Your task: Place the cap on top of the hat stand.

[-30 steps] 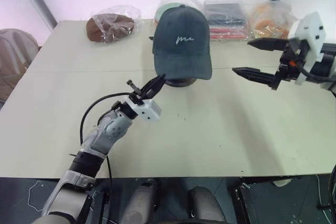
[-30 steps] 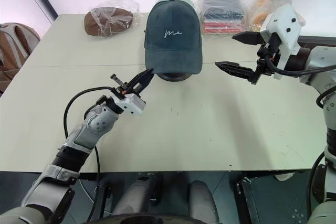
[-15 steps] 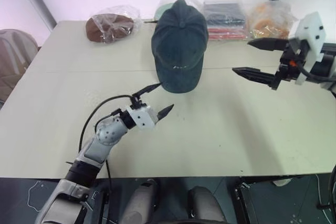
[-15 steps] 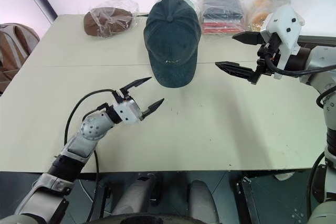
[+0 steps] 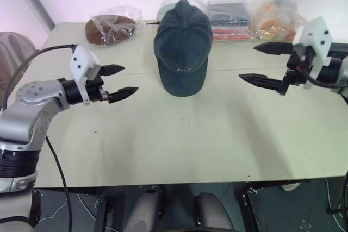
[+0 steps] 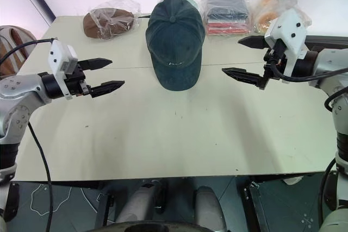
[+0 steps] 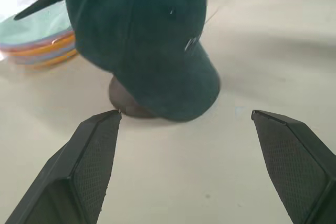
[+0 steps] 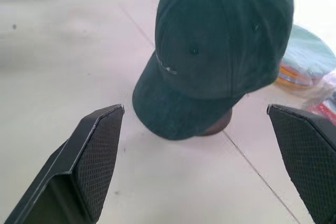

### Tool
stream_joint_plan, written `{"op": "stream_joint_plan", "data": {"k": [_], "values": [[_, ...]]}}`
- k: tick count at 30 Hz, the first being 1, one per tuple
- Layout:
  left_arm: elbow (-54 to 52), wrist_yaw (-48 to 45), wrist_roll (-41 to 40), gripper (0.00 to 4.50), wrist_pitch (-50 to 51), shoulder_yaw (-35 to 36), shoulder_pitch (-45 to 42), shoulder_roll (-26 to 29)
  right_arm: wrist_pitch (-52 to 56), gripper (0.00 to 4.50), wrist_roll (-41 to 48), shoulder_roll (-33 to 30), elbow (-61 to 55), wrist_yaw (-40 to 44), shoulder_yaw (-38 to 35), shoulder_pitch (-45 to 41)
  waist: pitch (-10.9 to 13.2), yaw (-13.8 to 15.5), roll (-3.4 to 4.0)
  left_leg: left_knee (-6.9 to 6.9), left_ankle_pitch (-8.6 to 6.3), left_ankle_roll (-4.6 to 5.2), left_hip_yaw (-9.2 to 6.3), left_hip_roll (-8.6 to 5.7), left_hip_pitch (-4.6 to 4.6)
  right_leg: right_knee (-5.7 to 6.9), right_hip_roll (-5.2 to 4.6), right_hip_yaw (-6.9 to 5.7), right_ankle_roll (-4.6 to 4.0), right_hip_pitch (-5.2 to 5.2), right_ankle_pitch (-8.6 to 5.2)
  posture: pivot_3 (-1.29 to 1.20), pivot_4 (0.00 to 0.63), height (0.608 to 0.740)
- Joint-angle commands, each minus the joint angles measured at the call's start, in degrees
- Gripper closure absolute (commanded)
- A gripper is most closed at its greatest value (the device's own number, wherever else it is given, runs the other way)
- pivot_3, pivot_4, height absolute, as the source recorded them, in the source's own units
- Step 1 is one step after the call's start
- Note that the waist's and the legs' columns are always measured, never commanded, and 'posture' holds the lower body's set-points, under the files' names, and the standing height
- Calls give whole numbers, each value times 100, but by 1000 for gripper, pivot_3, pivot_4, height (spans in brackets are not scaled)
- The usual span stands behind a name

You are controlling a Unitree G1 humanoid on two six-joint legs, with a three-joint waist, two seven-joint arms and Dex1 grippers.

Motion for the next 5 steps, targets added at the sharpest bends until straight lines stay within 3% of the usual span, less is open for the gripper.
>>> {"op": "stream_joint_plan", "data": {"k": [1, 5], "values": [[105, -475, -432, 310, 386, 451, -441, 373, -255, 0, -232, -209, -8, 110, 59, -99, 5, -12, -5, 0, 0, 0, 0, 0, -1, 1, 0, 1, 0, -2, 0, 0, 150, 740], [270, -792, -431, 310, 447, 556, -574, 609, -249, 0, -254, -208, 0, 137, 68, -160, 5, -24, -5, -4, 0, 0, 2, 1, -2, -1, 1, 4, -1, -5, 0, 0, 150, 740]]}}
